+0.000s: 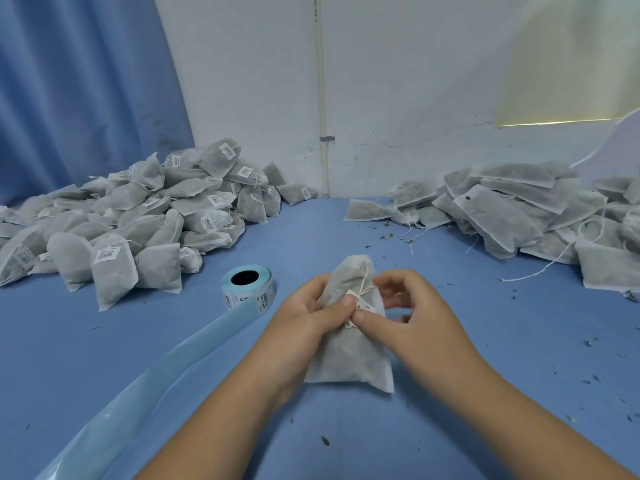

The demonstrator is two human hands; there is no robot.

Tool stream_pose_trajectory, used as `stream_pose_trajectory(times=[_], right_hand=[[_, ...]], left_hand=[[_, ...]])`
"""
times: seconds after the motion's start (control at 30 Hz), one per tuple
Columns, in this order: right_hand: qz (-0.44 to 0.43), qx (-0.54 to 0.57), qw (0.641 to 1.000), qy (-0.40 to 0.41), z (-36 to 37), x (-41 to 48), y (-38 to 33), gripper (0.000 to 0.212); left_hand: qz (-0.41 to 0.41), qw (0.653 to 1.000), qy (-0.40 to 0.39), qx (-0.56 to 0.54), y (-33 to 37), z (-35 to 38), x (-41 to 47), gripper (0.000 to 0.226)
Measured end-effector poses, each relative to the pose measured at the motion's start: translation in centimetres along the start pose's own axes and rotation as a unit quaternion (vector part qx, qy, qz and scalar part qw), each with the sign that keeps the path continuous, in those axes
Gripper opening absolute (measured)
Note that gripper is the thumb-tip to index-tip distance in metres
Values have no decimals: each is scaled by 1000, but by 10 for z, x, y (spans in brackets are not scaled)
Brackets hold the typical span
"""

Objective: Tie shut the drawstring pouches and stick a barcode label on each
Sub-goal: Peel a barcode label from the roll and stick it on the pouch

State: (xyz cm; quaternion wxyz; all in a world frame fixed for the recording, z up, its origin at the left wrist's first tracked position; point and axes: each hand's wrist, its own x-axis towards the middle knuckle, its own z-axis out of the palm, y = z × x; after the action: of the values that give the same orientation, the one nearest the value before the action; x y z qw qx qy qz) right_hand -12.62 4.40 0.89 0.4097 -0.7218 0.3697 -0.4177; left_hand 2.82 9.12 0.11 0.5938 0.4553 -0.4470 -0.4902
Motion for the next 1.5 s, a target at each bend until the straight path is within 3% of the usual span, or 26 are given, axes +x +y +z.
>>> stream_pose_trajectory(times=[0.07, 0.13, 0.33, 0.47, 0.57, 0.73, 0.83, 1.0, 1.07, 1.27, 1.33, 1.5], right_hand=[[87, 114, 988, -50, -1, -1, -1, 40], [120, 177, 973, -81, -3, -2, -2, 36], [87, 165, 981, -53, -4, -1, -1, 16], [116, 239, 960, -86, -1, -1, 1, 30], [130, 288, 944, -100, 1, 0, 2, 40], [151, 371, 910, -103, 1, 3, 3, 31], [158, 360, 914, -97, 0, 2, 2, 37], [177, 316, 930, -62, -1, 3, 3, 47], [158, 270, 949, -48, 0, 4, 2, 40], [103, 146, 977, -117, 16, 15, -10, 16], [93, 106, 980, -139, 27, 23, -17, 19], [90, 82, 978, -168, 56, 57, -41, 20]], left_hand=[[20, 1000, -11, -7, 0, 2, -1, 38], [24, 1000, -7, 5, -2, 2, 0, 37], [-32, 997, 46, 52, -7, 1, 3, 45], [-38, 999, 10, 26, -5, -5, 4, 28], [-30, 999, -11, -23, -2, -6, 5, 28], [-29, 997, -20, -69, -1, -4, 5, 38], [-31, 999, 6, -17, -3, -3, 5, 49], [-25, 999, -22, 40, -2, -9, 5, 36], [-25, 999, -27, 37, -2, -12, 6, 35], [-8, 993, 118, -1, 4, -13, 9, 36], [2, 987, 157, -23, 8, -18, 9, 37], [46, 968, 235, -67, 19, -38, 14, 15]])
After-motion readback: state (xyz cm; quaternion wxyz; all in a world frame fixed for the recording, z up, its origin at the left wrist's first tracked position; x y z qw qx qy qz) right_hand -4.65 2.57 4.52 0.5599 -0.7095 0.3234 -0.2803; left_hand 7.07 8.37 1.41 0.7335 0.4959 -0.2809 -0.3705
